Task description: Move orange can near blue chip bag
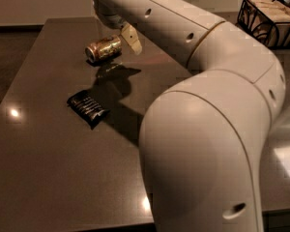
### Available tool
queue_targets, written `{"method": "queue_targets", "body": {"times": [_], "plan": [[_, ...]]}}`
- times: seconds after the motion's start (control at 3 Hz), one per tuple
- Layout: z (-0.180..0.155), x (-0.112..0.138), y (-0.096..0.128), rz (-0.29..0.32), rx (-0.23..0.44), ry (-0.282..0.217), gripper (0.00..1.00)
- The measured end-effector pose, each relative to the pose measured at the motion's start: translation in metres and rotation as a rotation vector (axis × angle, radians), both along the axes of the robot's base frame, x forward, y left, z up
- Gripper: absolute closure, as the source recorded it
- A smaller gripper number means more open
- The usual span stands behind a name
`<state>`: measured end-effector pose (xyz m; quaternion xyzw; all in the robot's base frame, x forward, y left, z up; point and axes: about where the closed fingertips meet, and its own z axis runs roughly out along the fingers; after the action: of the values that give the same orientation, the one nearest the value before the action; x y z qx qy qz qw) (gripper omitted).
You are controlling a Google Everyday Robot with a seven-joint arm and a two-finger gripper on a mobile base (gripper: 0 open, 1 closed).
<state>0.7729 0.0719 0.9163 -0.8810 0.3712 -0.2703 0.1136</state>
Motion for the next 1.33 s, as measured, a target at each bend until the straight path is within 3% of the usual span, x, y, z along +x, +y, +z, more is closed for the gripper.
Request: {"method": "queue_targets", "body": {"times": [1.0,1.33], "plan": [[-0.029,0.009,0.039,0.162,-0.124,0.094,0.0],[-0.038,0.008,0.041,0.179,-0.179,0.121,0.0]]}}
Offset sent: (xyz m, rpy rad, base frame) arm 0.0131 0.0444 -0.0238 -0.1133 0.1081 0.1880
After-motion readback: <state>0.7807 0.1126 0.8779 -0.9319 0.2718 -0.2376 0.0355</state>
